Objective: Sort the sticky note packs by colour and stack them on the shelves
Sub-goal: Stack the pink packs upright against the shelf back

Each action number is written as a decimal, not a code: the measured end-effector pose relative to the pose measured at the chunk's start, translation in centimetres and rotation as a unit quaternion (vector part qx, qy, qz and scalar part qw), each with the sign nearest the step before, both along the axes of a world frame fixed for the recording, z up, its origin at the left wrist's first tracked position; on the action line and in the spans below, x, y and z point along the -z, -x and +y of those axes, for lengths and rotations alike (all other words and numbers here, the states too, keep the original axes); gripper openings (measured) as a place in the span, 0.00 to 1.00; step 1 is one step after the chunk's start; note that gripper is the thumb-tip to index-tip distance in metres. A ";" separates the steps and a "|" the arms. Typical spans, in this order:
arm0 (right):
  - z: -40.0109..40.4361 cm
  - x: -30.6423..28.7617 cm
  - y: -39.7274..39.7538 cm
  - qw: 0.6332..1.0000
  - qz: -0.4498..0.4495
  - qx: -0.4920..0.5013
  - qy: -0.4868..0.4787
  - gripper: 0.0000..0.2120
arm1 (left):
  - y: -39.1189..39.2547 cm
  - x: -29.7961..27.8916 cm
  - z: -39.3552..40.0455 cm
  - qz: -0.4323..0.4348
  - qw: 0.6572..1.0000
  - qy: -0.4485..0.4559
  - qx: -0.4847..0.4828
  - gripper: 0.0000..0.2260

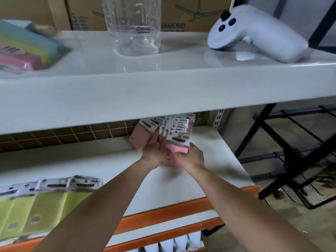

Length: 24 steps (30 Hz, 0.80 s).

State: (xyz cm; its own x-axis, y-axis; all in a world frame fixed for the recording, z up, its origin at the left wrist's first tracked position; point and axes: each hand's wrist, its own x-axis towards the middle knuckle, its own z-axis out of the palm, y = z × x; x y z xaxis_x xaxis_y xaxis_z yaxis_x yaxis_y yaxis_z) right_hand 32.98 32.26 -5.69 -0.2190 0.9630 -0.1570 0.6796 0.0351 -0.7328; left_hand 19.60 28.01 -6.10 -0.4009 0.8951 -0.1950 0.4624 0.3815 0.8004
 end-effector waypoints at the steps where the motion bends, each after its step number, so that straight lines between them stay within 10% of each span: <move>1: 0.1 -0.2 -0.4 1.000 -0.001 -0.001 -0.005 0.18 | -0.6 0.0 0.2 0.019 1.000 0.012 -0.002 0.32; 5: 0.9 -0.4 -2.3 1.000 -0.007 -0.002 -0.006 0.16 | -2.9 -0.4 0.9 0.065 0.997 0.044 -0.002 0.15; 24: 1.4 -2.7 -6.9 0.991 0.133 -0.013 0.017 0.13 | -6.5 -1.7 -0.3 -0.083 0.994 -0.005 -0.064 0.12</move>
State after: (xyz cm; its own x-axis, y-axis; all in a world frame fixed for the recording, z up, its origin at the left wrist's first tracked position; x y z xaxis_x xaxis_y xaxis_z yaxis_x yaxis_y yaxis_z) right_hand 39.88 33.69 -2.96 -0.2819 0.9515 -0.1232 0.4621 0.0221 -0.8865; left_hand 26.11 27.69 -4.38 -0.4739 0.8414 -0.2597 0.2717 0.4203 0.8657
